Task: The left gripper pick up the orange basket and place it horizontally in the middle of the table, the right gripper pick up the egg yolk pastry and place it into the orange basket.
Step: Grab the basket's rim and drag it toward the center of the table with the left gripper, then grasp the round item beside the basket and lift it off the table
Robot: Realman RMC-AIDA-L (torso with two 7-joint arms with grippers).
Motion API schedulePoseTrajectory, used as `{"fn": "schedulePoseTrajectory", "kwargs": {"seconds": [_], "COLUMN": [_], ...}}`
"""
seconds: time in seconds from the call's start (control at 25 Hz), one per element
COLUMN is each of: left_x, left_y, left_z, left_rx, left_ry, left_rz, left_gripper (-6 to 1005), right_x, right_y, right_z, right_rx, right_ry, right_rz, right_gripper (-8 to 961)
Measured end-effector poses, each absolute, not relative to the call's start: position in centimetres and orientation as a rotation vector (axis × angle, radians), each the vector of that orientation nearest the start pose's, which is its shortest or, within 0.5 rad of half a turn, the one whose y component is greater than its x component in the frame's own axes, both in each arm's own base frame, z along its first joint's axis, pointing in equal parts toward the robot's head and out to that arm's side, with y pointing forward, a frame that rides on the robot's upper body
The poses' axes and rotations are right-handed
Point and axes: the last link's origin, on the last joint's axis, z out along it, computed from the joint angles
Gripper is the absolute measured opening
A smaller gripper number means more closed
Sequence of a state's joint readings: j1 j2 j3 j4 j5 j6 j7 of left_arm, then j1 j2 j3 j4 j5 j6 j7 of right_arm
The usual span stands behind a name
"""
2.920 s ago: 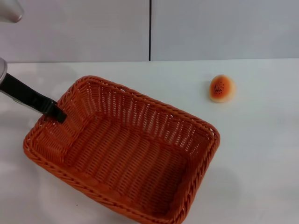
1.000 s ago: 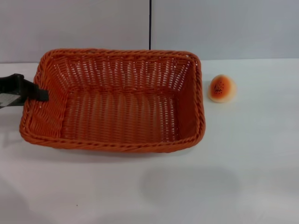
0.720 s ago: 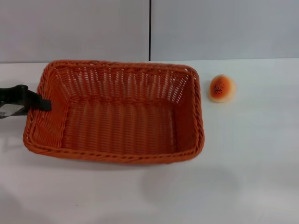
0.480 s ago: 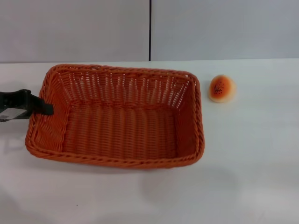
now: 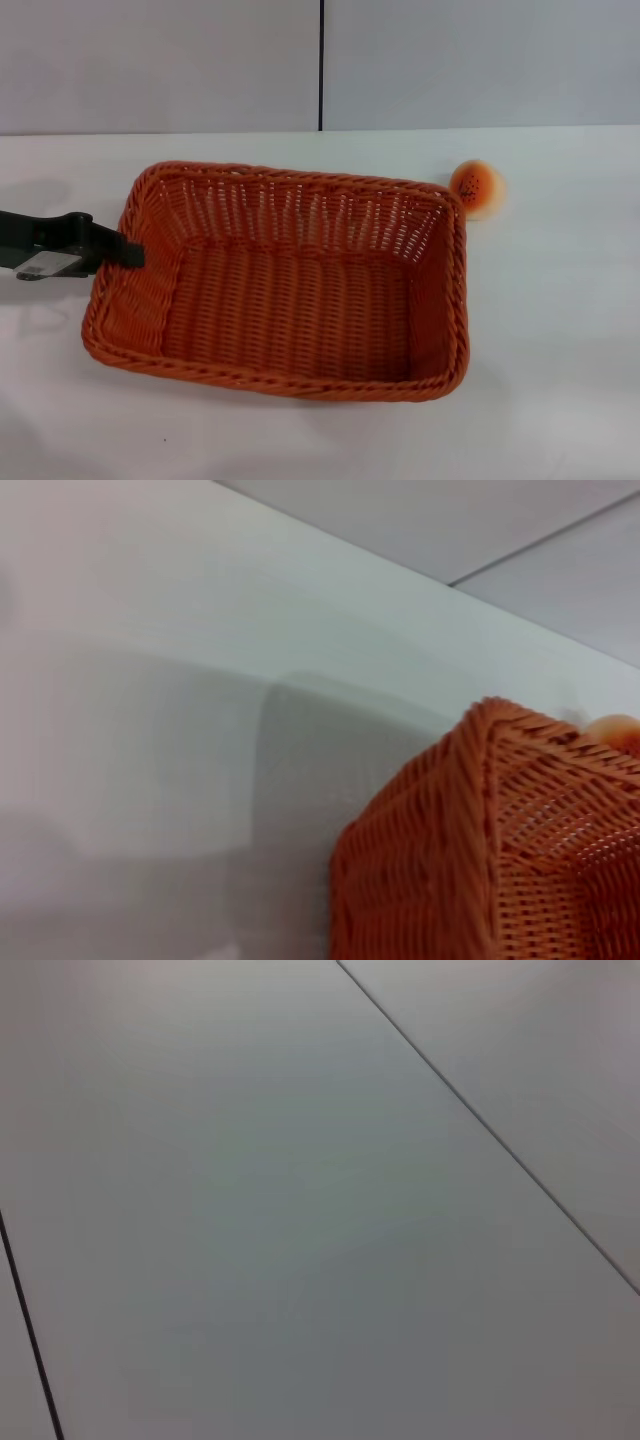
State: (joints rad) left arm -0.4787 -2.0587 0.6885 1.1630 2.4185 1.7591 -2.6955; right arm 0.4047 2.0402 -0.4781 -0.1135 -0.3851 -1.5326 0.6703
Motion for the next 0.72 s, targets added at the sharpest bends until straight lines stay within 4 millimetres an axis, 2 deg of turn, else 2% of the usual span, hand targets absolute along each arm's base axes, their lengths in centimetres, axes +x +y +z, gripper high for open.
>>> {"fn": "schedulePoseTrajectory", "kwargs": {"seconds": [0.04, 0.24, 0.48, 0.72], "left_x": [-27.9, -28.3, -29.1, -29.6], "left_y": [31.7, 31.6, 31.7, 32.2], "left_z": [7.4, 7.7, 9.1, 11.3], "left_rx": [-2.133, -2.136, -2.125, -2.111], "left_ry": [-1.967, -1.95, -1.898, -1.831], "left_rz": [-0.203, -0.205, -0.174, -0.198], "left_gripper": [162, 342, 586, 704], "right_x": [37.3, 37.3, 37.3, 37.3], "right_y": [29.1, 29.1, 29.1, 29.1], "right_z": [13.7, 13.7, 13.7, 13.8], "right_rx": [-0.843, -0.844, -0.845, -0.852], "right_ry": [0.498, 0.499, 0.501, 0.494], "right_rz": [1.185, 1.184, 1.188, 1.188], "right_gripper": [784, 784, 784, 784]}}
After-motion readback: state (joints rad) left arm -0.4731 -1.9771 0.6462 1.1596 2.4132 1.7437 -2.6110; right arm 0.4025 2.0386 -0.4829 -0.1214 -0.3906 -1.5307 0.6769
